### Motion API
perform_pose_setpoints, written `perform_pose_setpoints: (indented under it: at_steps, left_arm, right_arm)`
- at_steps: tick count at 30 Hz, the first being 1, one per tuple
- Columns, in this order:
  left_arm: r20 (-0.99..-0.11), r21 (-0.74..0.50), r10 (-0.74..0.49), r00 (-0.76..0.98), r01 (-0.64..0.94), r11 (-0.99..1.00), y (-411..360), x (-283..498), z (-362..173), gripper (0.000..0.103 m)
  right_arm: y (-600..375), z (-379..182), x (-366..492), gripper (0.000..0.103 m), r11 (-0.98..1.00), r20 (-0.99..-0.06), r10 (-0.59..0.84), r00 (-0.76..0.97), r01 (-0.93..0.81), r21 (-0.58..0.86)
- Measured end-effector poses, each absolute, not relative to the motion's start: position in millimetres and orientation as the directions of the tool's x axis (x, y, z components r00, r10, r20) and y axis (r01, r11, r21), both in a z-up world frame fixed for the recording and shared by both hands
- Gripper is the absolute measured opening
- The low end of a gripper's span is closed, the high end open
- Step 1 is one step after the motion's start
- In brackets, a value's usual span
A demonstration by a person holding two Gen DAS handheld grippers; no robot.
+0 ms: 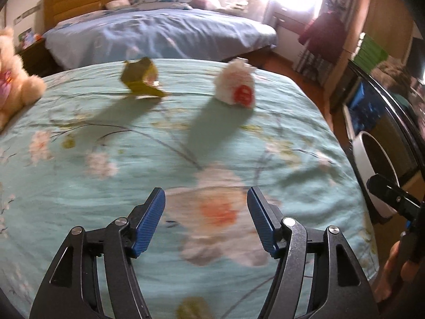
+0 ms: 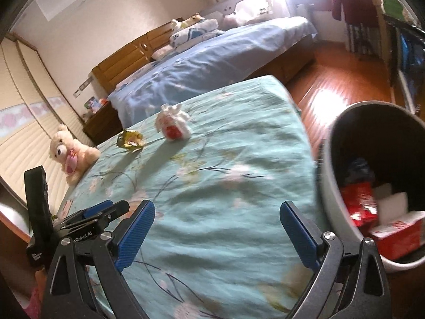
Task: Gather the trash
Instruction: 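Move both open tools back over the bed toward the tissue and yellow wrapper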
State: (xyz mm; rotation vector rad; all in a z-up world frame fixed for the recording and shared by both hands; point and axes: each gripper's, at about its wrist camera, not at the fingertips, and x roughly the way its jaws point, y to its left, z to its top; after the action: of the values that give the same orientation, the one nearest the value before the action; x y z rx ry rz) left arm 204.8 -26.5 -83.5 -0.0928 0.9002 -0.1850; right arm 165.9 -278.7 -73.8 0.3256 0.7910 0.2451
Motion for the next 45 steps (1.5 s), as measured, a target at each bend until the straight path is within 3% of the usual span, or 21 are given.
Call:
perform_pose_setpoints:
  at_steps: [28, 45]
  left_arm:
    - [-0.782, -0.152, -0.111, 0.613, -0.016, 0.988, 31.5, 263.7, -89.3, 0.067]
    - [-0.764, -0.245, -0.148, 0.629, -0.070, 0.967, 45.1, 337.3, -91.4, 0.067]
  right_arm:
    - [-208.0, -92.4, 252.1, 0.096, 0.909, -0.689, 0.402, 0.603, -0.176, 0.377]
    - [-196.9, -101.5, 322.1, 0.095, 0.902, -0.683, 0.409, 0.606, -0.156, 0.402]
